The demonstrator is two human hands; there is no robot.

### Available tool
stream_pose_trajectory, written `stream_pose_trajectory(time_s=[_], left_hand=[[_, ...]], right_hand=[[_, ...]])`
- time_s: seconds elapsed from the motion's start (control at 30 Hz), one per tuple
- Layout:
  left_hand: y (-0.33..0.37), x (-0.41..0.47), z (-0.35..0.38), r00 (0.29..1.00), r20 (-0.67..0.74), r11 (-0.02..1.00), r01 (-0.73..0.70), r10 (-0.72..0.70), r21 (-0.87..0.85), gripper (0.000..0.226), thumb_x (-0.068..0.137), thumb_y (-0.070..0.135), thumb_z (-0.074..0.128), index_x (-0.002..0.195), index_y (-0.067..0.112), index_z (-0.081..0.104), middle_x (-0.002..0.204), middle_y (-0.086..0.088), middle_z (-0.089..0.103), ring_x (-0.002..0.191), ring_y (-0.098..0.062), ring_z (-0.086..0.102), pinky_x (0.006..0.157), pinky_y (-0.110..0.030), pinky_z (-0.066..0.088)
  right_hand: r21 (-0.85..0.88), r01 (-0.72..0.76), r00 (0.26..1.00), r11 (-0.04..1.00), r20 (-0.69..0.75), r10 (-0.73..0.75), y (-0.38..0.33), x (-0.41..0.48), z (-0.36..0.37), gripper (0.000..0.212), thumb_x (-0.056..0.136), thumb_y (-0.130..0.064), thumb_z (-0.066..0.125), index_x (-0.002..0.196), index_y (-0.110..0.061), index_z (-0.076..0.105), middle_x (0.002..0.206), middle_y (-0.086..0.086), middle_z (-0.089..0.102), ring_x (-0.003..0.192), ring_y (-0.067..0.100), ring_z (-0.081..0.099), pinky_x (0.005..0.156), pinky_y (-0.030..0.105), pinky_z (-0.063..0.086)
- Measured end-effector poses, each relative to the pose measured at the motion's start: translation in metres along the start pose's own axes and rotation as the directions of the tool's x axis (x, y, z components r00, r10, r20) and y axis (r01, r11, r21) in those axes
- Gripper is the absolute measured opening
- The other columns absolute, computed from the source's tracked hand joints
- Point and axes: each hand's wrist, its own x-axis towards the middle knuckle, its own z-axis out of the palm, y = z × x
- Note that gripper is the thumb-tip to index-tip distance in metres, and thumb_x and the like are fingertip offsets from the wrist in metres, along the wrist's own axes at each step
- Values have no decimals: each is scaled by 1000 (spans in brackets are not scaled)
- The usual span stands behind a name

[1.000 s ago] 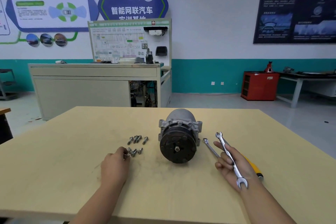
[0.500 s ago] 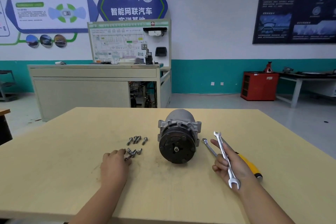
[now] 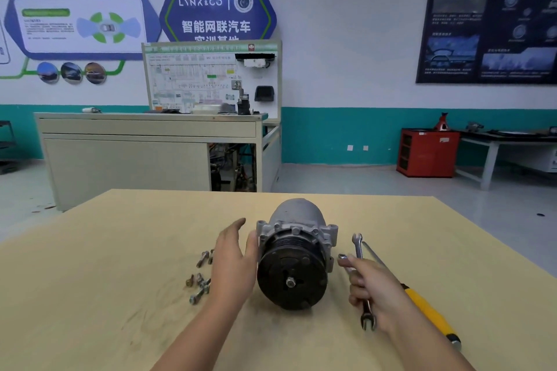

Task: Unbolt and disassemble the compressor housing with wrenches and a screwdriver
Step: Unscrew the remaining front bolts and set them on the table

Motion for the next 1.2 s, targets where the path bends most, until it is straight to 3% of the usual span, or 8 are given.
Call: stream_pose_trajectory(time_s=[0.17, 0.23, 0.33, 0.57, 0.77, 0.9, 1.03, 1.2], left_hand=[[9, 25, 29, 917, 204, 836, 397, -342, -379, 32, 94, 42, 48, 102, 18, 67, 99, 5, 69, 95, -16, 61, 87, -35, 47], [3, 26, 32, 905, 179, 779, 424, -387, -462, 26, 92, 39, 54, 85, 22, 73, 77, 8, 73, 85, -15, 66, 72, -32, 50], [-2, 26, 33, 905, 140, 771, 417, -402, -482, 29, 89, 43, 58, 68, 31, 74, 70, 12, 72, 78, -13, 67, 62, -27, 46], [-3, 25, 36, 912, 129, 762, 398, -389, -510, 26, 90, 41, 57, 72, 32, 74, 75, 13, 73, 81, -10, 67, 65, -26, 47], [-3, 19, 37, 927, 147, 763, 368, -344, -532, 17, 93, 39, 51, 88, 38, 67, 92, 19, 68, 88, 1, 62, 75, -25, 47], [2, 12, 37, 939, 210, 764, 344, -273, -545, 22, 97, 35, 44, 102, 43, 63, 101, 27, 63, 94, 11, 58, 74, -16, 45], [7, 8, 38, 950, 225, 799, 307, -219, -518, 31, 99, 30, 36, 107, 39, 65, 115, 16, 62, 109, 0, 55, 94, -23, 40], [10, 3, 36, 960, 242, 858, 239, -139, -455, 31, 96, 41, 36, 78, 37, 61, 90, 12, 68, 92, -7, 61, 78, -18, 45]], right_hand=[[-133, -120, 989, 984, -100, 108, 1, 23, 17, 35, 97, -32, 46, 92, -2, 62, 34, -4, 38, 37, 12, 30, 39, 22, 29], [-150, -124, 991, 981, -76, 113, 2, 28, 18, 36, 96, -39, 48, 84, -7, 60, 33, -5, 39, 32, 10, 29, 37, 21, 28], [-189, -126, 992, 974, -32, 122, 3, 31, 21, 38, 95, -46, 45, 74, -14, 49, 36, -7, 34, 30, 8, 24, 37, 18, 20], [-164, -163, 986, 973, 13, 168, 4, 37, 19, 38, 97, -46, 44, 73, -16, 41, 49, -2, 34, 35, 7, 23, 34, 14, 12], [-125, 28, 991, 992, -128, -44, 12, 39, 21, 36, 90, -31, 56, 60, -16, 43, 38, -7, 34, 32, 8, 24, 36, 18, 16], [-400, 211, 923, 892, -219, -317, 8, 41, 14, 52, 85, -43, 59, 60, 2, 50, 51, 4, 37, 49, 19, 31, 51, 29, 22], [-502, 270, 865, 822, -250, -436, -2, 36, 9, 47, 85, -43, 60, 56, -9, 43, 53, 6, 38, 52, 20, 33, 51, 32, 24], [-644, 272, 800, 715, -261, -540, -13, 27, 7, 52, 85, -42, 59, 51, -12, 34, 46, 3, 31, 51, 23, 28, 50, 33, 25]])
